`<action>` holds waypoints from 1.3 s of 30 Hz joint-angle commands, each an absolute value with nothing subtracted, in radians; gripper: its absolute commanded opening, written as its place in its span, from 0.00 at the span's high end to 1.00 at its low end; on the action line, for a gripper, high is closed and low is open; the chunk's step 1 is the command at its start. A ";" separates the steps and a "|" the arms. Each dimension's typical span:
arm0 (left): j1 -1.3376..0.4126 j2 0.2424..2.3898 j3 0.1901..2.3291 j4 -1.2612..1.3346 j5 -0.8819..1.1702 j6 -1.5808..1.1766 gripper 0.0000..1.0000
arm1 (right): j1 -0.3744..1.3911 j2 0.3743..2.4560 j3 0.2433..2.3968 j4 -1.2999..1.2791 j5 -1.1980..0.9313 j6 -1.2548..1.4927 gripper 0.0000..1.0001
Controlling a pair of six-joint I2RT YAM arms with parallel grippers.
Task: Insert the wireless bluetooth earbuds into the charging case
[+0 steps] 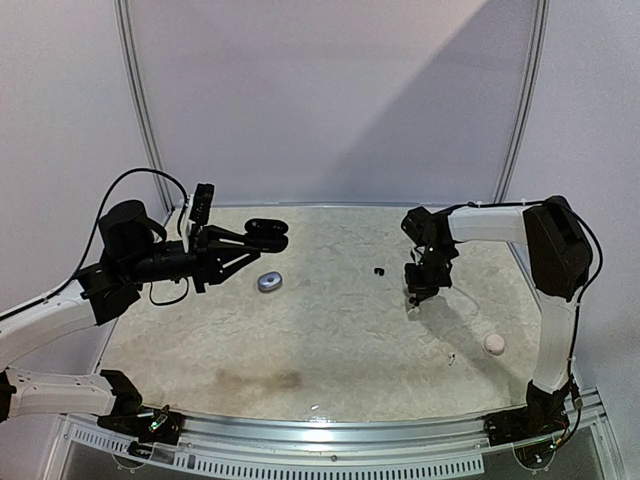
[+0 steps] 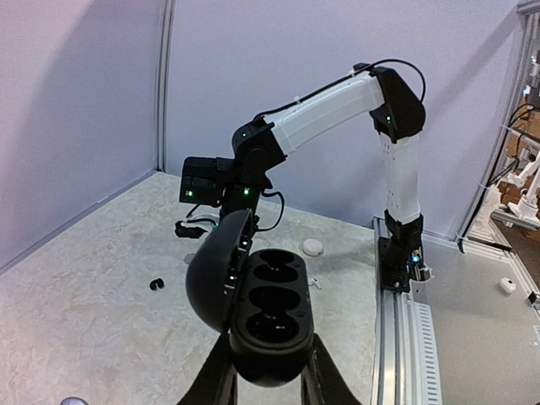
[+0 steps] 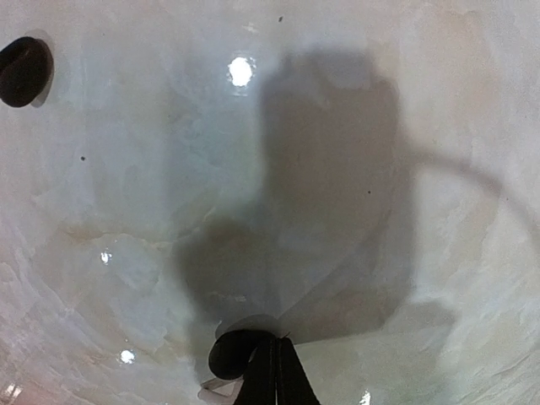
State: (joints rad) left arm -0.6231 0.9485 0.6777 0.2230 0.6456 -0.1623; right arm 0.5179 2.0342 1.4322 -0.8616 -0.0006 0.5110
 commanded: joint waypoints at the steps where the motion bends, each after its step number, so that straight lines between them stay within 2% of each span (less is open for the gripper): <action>1: -0.611 0.951 0.672 0.235 0.646 -0.137 1.00 | 0.545 1.989 1.399 -0.836 0.082 0.501 1.00; 15: -0.611 0.951 0.667 0.237 0.610 -0.112 1.00 | 0.608 1.836 1.423 -0.758 0.272 0.426 1.00; 24: -0.612 0.948 0.689 0.289 0.494 -0.084 1.00 | 0.847 1.705 1.708 -0.719 0.530 0.275 1.00; 29: -0.616 0.944 0.678 0.338 0.466 -0.026 1.00 | 1.028 1.670 1.805 -0.576 0.634 0.130 1.00; 39: -0.639 0.921 0.685 0.373 0.422 0.032 1.00 | 1.255 1.715 1.867 -0.266 0.612 -0.162 1.00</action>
